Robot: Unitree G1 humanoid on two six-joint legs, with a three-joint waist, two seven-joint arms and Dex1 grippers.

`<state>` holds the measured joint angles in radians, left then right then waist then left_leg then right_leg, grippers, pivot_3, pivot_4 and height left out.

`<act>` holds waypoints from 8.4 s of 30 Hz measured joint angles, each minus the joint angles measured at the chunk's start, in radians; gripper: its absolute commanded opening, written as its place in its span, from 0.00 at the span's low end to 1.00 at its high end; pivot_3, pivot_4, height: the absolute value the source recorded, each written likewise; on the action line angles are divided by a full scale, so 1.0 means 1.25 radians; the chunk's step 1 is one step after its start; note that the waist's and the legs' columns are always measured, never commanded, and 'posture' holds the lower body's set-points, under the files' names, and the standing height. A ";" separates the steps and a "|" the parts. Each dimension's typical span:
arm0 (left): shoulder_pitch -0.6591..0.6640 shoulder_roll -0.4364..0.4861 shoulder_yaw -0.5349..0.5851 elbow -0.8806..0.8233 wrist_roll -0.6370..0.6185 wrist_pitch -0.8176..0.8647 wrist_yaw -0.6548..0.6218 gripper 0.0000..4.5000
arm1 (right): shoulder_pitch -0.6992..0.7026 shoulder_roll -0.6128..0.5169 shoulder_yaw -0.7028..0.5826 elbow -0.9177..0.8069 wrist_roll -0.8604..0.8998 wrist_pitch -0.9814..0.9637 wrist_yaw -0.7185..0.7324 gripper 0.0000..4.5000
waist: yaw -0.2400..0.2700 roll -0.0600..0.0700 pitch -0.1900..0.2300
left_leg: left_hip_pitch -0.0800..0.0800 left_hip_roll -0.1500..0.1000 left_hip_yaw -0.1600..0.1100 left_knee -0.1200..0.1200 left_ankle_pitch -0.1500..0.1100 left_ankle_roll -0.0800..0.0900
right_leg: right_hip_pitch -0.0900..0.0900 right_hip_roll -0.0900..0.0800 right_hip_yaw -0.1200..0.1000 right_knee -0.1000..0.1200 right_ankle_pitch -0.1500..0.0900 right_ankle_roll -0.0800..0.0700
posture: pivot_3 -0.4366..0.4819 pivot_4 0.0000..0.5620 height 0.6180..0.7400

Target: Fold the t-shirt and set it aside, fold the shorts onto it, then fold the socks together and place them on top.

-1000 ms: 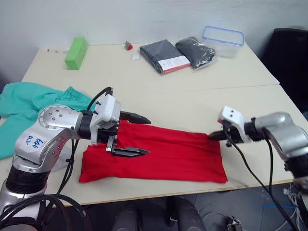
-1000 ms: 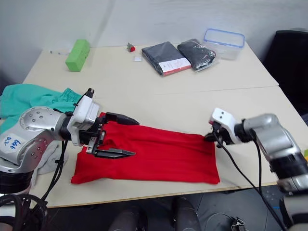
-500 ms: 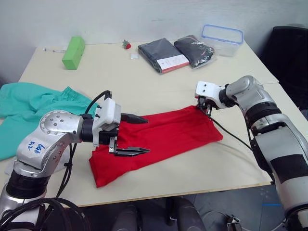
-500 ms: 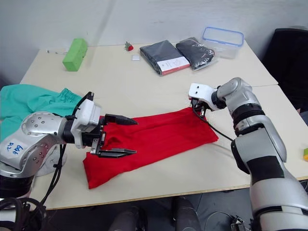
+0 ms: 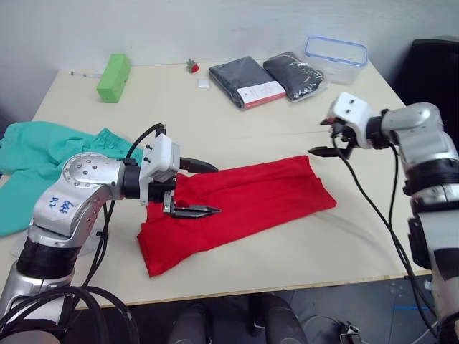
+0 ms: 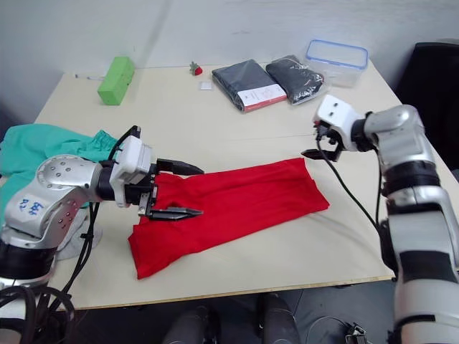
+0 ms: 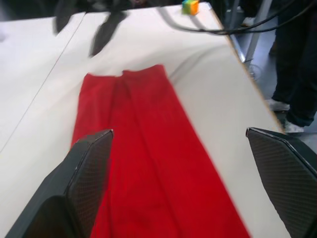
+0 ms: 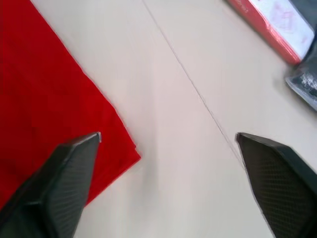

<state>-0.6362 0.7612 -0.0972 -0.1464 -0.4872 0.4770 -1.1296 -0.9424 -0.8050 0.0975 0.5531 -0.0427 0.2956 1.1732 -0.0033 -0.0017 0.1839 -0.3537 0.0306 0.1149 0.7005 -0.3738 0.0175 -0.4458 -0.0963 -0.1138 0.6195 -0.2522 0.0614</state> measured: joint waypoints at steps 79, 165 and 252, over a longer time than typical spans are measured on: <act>-0.110 -0.169 -0.037 0.517 0.453 -0.182 -0.112 0.00 | -0.018 0.289 -0.153 0.020 0.231 0.471 -0.538 0.00 | -0.023 -0.007 -0.006 | 0.001 -0.001 0.004 -0.002 0.000 0.004 | -0.003 -0.002 0.004 0.002 0.001 0.001 | 0.48 0.27 1.00; -0.520 -0.376 -0.031 1.154 0.440 -0.072 0.041 0.01 | 0.479 0.391 -0.083 -0.805 0.686 1.035 -0.602 0.01 | -0.001 -0.009 -0.006 | 0.000 -0.001 0.002 -0.002 0.000 0.002 | -0.002 0.001 -0.007 0.001 0.000 0.000 | 0.48 0.27 1.00; 0.044 -0.039 -0.143 0.358 0.453 -1.022 -0.028 1.00 | 0.665 -0.145 -0.067 -0.400 -0.033 -1.010 -0.038 0.99 | 0.021 -0.008 -0.005 | 0.003 -0.003 0.008 0.000 -0.001 0.006 | 0.001 0.000 -0.001 -0.007 0.004 0.005 | 0.48 0.27 1.00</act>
<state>-0.5815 0.7124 -0.2760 0.3013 0.0797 -0.8009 -1.1647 -0.1117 -0.9857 0.0139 0.0529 -0.0838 -0.9669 1.1258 0.0225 -0.0119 0.1783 -0.3502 0.0274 0.1249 0.7007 -0.3748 0.0245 -0.4446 -0.0965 -0.1148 0.6105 -0.2473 0.0679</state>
